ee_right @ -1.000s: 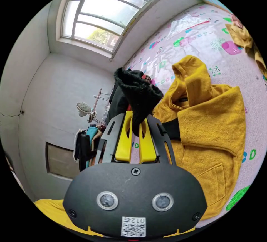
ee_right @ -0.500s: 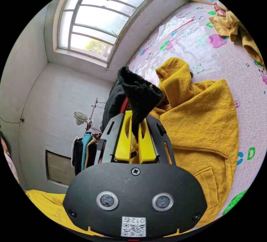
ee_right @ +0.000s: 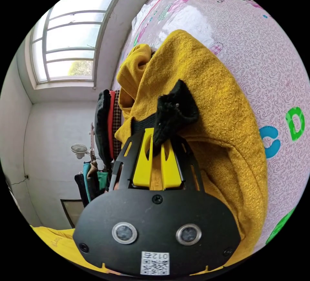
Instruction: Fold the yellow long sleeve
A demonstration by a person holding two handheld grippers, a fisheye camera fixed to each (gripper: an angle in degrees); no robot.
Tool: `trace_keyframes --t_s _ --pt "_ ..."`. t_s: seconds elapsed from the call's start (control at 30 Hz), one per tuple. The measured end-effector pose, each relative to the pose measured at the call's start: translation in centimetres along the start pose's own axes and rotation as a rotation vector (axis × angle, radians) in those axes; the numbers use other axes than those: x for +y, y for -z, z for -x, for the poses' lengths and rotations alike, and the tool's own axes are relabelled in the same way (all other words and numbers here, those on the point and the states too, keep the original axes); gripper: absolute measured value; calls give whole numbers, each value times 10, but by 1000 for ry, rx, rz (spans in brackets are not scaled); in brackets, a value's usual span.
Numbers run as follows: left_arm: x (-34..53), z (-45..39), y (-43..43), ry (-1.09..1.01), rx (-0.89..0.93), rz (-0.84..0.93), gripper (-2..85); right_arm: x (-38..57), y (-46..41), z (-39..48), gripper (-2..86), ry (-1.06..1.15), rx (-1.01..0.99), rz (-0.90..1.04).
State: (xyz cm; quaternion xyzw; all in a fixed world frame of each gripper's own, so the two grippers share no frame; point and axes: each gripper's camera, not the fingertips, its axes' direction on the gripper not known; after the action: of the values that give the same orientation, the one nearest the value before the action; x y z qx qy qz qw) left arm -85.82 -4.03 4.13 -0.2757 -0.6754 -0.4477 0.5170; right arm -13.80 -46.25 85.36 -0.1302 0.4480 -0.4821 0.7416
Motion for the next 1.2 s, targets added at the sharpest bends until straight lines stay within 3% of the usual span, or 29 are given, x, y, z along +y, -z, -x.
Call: trace_keyframes --t_s 0.2,0.3,0.37,0.5,0.7,0.9,1.1,1.2 --pt "-99 -41 18 -209 -138 -130 5 -9 1 -10 -3 38 9 29" --pt "-166 -59 7 -386 -175 -82 8 -10 3 -20 -3 18 -16 35" --pt "-202 -71 -5 -513 -158 39 11 -10 3 -24 -3 24 -18 42" --pt "-278 -70 -39 -404 -89 373 30 -15 1 -32 -2 38 -17 52" --pt "-323 -85 -82 -275 -10 575 91 -21 -4 -44 -2 51 -19 59" --pt "-340 -108 -105 -286 -187 587 80 -26 -8 -51 -2 54 -33 64" --pt "-354 -124 -103 -311 -223 535 42 -31 -16 -58 0 55 -45 67" --pt "-353 -149 -94 -556 -224 495 27 -34 -20 -60 0 54 -57 68"
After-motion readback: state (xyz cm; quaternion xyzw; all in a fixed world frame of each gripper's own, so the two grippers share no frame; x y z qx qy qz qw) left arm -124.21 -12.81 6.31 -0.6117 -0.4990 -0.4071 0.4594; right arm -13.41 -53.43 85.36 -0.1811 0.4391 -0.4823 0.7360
